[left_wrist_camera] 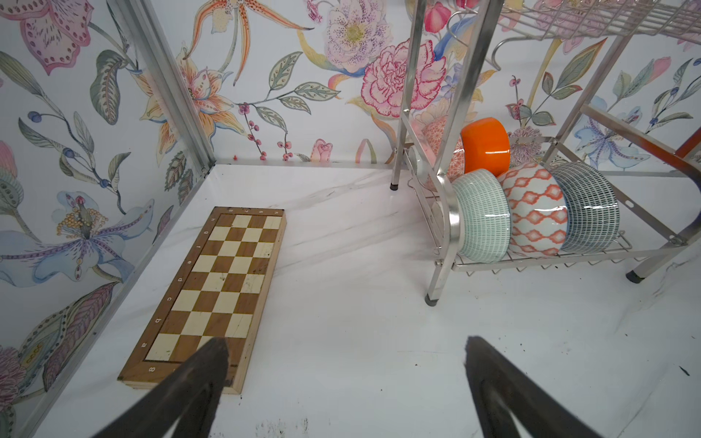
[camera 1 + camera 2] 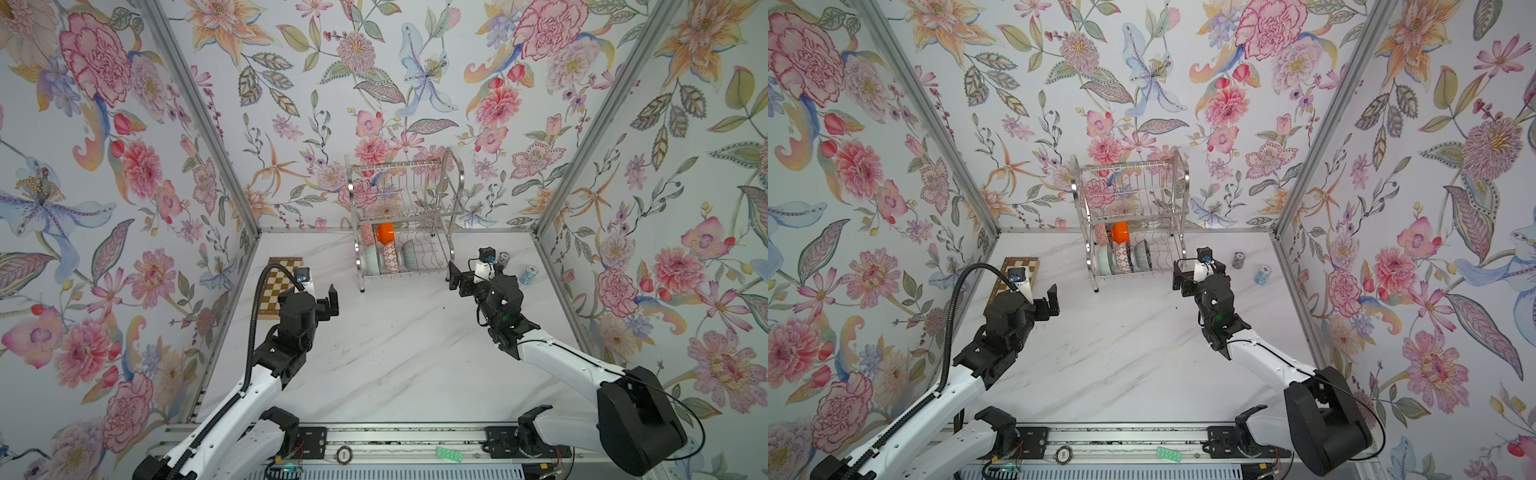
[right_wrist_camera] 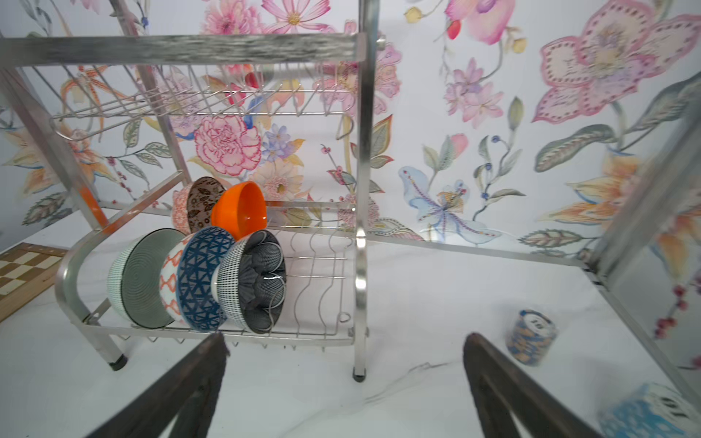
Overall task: Load bowls into a dish rack
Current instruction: Reset both arms
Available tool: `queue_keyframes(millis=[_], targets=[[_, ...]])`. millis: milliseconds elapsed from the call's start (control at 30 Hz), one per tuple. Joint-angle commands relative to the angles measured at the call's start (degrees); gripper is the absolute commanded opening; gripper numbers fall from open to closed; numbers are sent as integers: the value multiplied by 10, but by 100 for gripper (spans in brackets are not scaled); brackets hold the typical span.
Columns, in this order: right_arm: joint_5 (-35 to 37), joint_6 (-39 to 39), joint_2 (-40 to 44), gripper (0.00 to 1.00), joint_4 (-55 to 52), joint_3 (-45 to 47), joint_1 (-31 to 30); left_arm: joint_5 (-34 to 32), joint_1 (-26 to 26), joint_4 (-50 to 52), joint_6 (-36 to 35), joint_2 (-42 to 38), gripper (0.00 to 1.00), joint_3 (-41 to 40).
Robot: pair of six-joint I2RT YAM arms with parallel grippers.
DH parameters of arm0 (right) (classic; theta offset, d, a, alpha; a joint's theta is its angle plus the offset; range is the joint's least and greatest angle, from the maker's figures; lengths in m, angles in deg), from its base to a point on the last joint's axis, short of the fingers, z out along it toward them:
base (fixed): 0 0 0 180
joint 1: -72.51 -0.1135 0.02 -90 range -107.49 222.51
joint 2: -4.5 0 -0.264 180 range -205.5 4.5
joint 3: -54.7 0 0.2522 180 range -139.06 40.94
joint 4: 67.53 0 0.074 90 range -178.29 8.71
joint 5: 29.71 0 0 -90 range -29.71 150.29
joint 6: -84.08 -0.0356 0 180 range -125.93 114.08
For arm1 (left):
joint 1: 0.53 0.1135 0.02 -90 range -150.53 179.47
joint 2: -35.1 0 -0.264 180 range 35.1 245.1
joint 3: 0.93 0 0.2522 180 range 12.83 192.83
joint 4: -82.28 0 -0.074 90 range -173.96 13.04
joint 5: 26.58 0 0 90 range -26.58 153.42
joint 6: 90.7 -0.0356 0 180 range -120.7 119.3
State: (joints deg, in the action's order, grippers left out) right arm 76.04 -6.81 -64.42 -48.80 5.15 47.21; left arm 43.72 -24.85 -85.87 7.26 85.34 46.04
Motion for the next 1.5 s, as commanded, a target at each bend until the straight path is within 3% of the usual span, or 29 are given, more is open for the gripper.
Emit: queue_keyframes(millis=[0,167,367,600,833,933,1067,1333,1467], targets=[[78,27,69,99,-92,42,13,-45,19,-54,-27,-9,99,-39],[109,23,170,99,-75,125,63,-10,104,-161,-31,-29,99,-117],[122,-39,185,99,30,231,136,-48,138,-226,-64,25,99,-151],[89,-74,78,99,171,294,190,8,195,-350,-69,127,99,-185],[42,-57,-23,99,216,247,226,70,212,-444,-98,250,99,-155],[-11,-64,-56,98,225,227,263,91,219,-479,-92,286,99,-139],[-38,-74,-74,98,204,203,291,94,236,-506,-73,323,99,-122],[-88,-69,-201,98,372,221,309,147,248,-577,-80,362,99,-142],[-91,-59,-193,99,332,207,302,154,243,-596,-90,371,99,-153]])
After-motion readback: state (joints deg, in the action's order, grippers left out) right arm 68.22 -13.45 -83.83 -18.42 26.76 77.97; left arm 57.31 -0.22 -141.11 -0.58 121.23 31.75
